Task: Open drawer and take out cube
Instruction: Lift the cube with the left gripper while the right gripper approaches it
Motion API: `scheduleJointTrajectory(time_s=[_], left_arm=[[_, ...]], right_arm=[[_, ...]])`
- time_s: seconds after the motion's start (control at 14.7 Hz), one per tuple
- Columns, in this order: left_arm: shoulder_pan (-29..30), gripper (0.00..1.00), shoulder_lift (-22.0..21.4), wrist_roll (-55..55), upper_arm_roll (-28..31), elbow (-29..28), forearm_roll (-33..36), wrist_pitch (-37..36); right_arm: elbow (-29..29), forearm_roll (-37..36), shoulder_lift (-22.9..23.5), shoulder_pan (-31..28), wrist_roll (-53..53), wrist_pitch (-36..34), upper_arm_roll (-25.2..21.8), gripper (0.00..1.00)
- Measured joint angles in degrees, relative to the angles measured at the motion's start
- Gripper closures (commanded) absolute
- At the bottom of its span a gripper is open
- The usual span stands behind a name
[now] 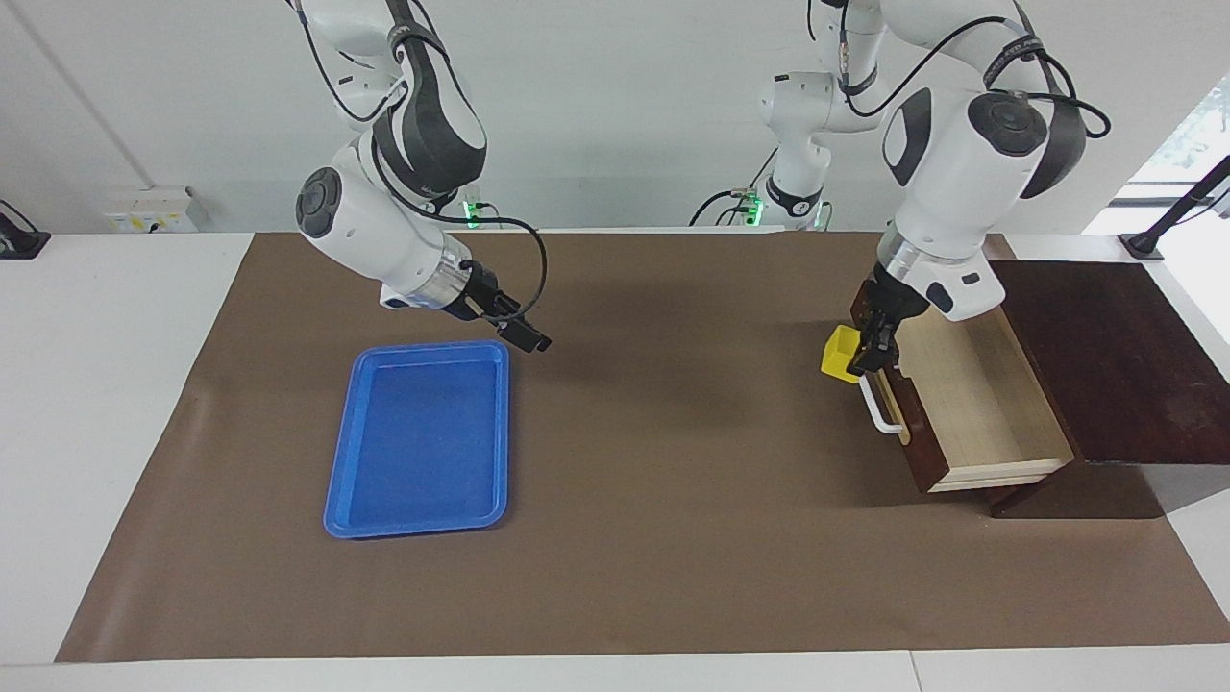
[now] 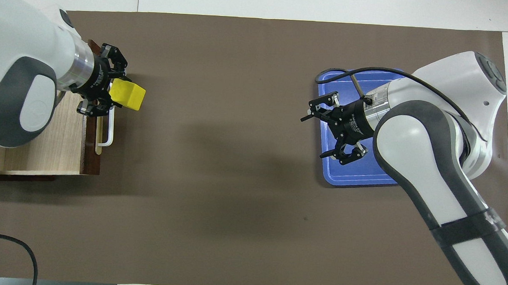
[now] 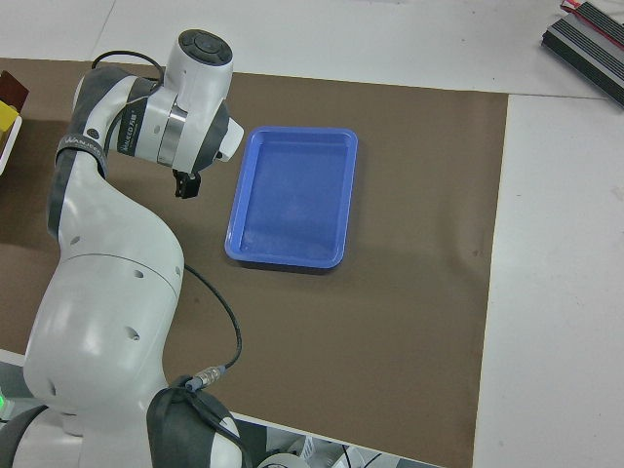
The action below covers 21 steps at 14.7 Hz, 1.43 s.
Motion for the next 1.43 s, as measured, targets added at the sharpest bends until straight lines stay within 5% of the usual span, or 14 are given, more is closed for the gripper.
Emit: scheduleJointTrajectory(time_s=[0.68,1.43], left_arm=[[-14.53,1.00,-0.94,-37.37,-0.11,-12.90,-0.15,13.98],[-17.80,1.00,-0.94,-42.44,0.01,-13.09,0.11,13.92]], right_arm=[[-0.78,5.92,7.35,5.71,6.89,6.74,0.00,0.00],[3.74,13.95,14.39,12.21,11.78,10.35,-0.11,0.00]])
